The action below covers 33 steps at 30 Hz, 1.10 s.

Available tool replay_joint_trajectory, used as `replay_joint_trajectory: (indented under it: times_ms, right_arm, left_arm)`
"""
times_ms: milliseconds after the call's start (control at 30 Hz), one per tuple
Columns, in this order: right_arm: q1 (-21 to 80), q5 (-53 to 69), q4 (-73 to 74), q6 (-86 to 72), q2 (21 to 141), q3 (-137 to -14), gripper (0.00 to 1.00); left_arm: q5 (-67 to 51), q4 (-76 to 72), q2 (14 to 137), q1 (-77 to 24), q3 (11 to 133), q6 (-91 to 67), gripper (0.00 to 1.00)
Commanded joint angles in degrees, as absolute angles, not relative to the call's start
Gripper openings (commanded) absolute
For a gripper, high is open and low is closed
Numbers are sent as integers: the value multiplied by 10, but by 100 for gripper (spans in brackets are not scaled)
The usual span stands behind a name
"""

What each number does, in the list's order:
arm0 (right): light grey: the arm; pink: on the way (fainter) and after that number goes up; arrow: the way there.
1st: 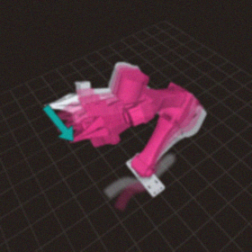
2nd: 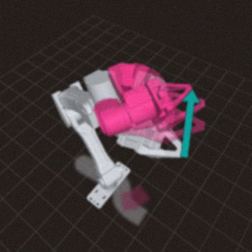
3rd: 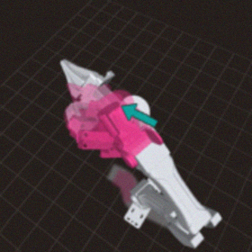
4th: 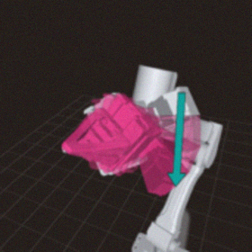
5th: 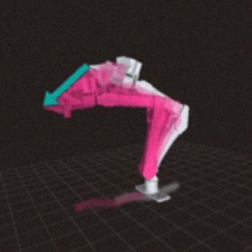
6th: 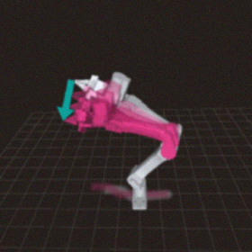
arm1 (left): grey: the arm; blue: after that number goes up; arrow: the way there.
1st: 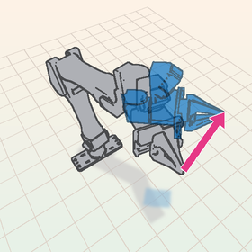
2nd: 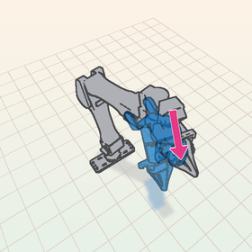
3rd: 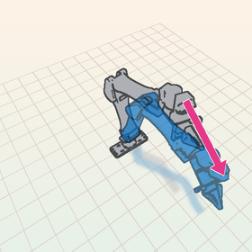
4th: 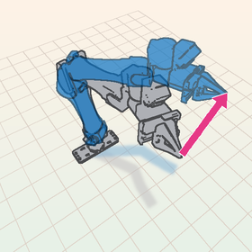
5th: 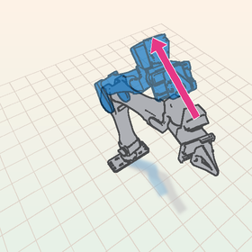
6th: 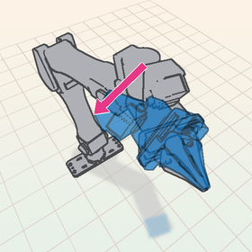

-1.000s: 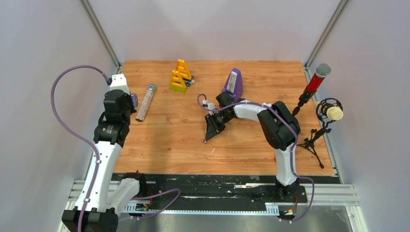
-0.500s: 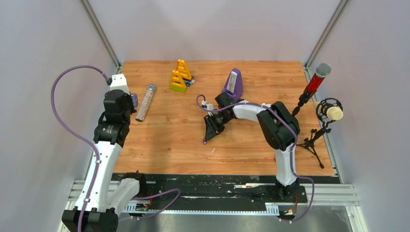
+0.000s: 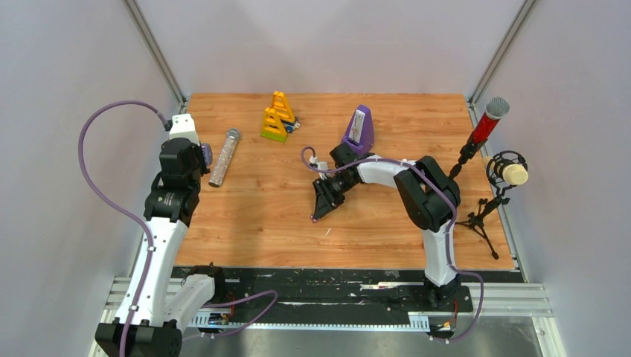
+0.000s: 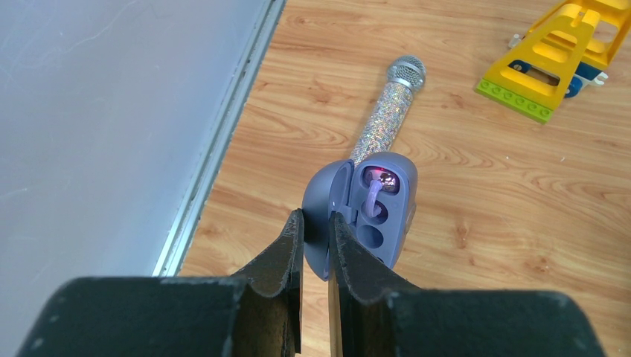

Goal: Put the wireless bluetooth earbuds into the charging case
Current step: Pick up the left earbud from the center of the board.

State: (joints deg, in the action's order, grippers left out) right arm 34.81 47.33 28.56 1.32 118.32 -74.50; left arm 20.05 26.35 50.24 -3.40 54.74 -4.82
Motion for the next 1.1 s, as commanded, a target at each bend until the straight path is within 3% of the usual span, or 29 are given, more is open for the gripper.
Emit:
replay_joint_trajectory:
  times_ms: [0,400,633,833,1067]
  right_arm:
    - [357,457,306,11,1215,-734,30]
    - [345,530,305,-47,1226,-750,31]
    - [336,462,286,-85,1168,-709,30]
    - [330,437,244,-119,1106,-644,23]
    - [330,457,211,-182,1145,-644,20]
  left_arm:
    - [204,250,491,-34,562,-50,9]
    - [206,252,490,-35,563,-50,9]
    - [211,253,495,-34,566,-50,9]
    - [212,253,500,-35,569,-50,9]
    - [217,253,501,-35,569,-48,9]
